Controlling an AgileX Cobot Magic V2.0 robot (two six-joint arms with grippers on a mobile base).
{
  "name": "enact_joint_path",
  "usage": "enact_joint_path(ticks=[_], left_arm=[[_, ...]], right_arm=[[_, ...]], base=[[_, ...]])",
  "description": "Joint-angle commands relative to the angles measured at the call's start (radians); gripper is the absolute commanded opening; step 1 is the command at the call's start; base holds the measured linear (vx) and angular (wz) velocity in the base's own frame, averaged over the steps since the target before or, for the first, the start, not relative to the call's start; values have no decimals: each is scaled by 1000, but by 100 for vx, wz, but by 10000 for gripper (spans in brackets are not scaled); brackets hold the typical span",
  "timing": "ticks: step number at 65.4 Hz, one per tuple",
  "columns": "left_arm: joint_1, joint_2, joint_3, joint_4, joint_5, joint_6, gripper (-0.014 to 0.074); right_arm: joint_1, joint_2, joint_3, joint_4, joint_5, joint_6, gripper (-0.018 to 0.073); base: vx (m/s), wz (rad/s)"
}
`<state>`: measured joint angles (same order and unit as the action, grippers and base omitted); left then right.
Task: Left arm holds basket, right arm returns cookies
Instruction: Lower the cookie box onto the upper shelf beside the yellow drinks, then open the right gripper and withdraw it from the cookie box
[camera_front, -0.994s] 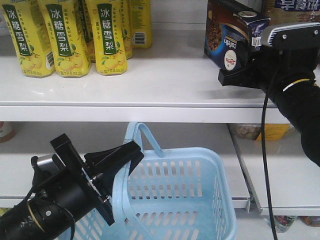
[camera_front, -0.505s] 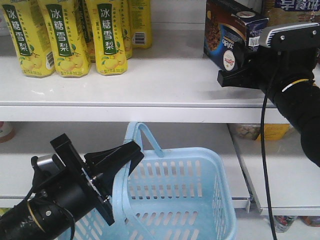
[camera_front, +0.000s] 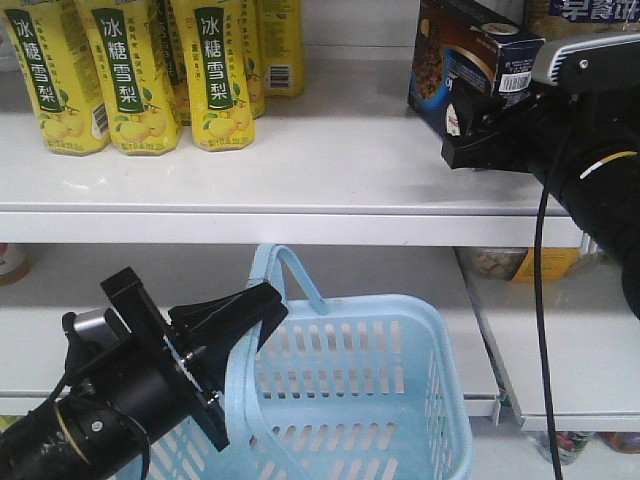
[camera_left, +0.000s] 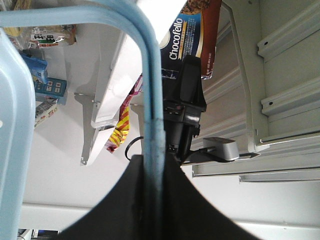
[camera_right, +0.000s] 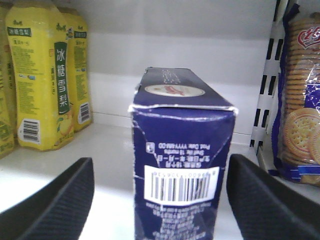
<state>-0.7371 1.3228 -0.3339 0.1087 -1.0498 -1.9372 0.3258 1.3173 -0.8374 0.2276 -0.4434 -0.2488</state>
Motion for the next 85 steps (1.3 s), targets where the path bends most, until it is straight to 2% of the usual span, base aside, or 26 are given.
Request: enact_joint_path(ticks=[1, 19, 30, 39, 54, 70, 85], left_arm=[[9, -32, -38, -48, -211, 14, 0], [9, -32, -38, -48, -211, 14, 0], [9, -32, -38, -48, -211, 14, 0], [9, -32, -38, -48, -211, 14, 0], [9, -32, -38, -48, -211, 14, 0], [9, -32, -38, -48, -211, 14, 0], [9, -32, -38, -48, -211, 14, 0]], right_arm=[[4, -51, -31, -16, -35, -5, 522], [4, -174, -31, -16, 95, -5, 512], [4, -261, -31, -17, 171, -6, 454], [4, -333, -31, -22, 228, -17, 340], [3, -434, -31, -94, 322, -64, -17], [-3, -515, -31, -148, 388, -58, -6], [-120, -598, -31, -152, 467, -27, -6]], base=[[0, 0], [0, 0], [0, 0], [0, 0], [0, 0], [0, 0], [0, 0]])
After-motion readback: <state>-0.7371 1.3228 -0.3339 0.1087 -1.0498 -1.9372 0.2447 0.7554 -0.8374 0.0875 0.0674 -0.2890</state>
